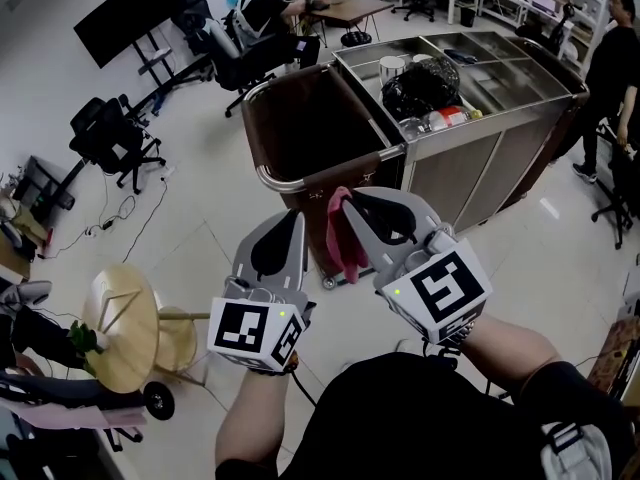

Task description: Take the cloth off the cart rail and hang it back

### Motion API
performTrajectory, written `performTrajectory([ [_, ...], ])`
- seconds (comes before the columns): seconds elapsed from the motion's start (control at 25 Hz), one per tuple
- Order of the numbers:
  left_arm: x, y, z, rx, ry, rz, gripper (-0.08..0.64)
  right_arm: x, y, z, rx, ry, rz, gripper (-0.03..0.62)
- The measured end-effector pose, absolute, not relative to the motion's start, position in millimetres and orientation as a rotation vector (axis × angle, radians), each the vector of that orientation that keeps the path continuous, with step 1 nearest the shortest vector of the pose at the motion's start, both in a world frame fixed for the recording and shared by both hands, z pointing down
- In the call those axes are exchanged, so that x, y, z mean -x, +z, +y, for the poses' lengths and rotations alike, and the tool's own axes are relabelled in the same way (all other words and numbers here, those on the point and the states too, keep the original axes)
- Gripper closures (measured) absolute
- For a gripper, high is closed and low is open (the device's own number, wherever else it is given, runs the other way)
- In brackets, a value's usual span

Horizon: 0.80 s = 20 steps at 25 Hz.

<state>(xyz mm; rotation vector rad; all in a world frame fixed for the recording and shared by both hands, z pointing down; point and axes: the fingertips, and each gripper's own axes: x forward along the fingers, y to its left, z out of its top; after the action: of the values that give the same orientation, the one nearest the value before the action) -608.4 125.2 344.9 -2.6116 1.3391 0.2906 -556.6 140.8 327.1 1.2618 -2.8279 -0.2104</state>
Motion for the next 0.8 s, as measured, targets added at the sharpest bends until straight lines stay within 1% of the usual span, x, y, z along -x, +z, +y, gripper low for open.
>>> performTrajectory([
  [0.12, 611, 343, 128, 2.622, 0.293, 1.325, 0.558, 557, 320, 142, -1.279, -0.290, -2.834, 0.577],
  [0.2, 612, 342, 129, 2.632, 0.292, 1.307, 0.558, 557, 319, 144, -1.306, -0.268, -2.821, 0.577],
  [0.28, 611, 341, 130, 2.642, 0.290, 1.281, 0.558, 557, 314, 142, -1.323, -0.365, -2.827, 0.577],
  [0.32, 611, 341, 130, 2.647, 0.291, 1.266, 0.558, 557, 315, 142, -1.338, -0.365, -2.820, 0.577],
  [0.44, 611, 335, 130, 2.666, 0.302, 1.222, 0.558, 558, 320, 146, -1.397, -0.211, -2.765, 0.577],
  [0.6, 604, 326, 133, 2.694, 0.328, 1.160, 0.558, 553, 307, 148, -1.440, -0.366, -2.752, 0.577],
  [0.8, 574, 324, 138, 2.725, 0.324, 1.083, 0.558, 525, 309, 158, -1.535, -0.224, -2.696, 0.577],
])
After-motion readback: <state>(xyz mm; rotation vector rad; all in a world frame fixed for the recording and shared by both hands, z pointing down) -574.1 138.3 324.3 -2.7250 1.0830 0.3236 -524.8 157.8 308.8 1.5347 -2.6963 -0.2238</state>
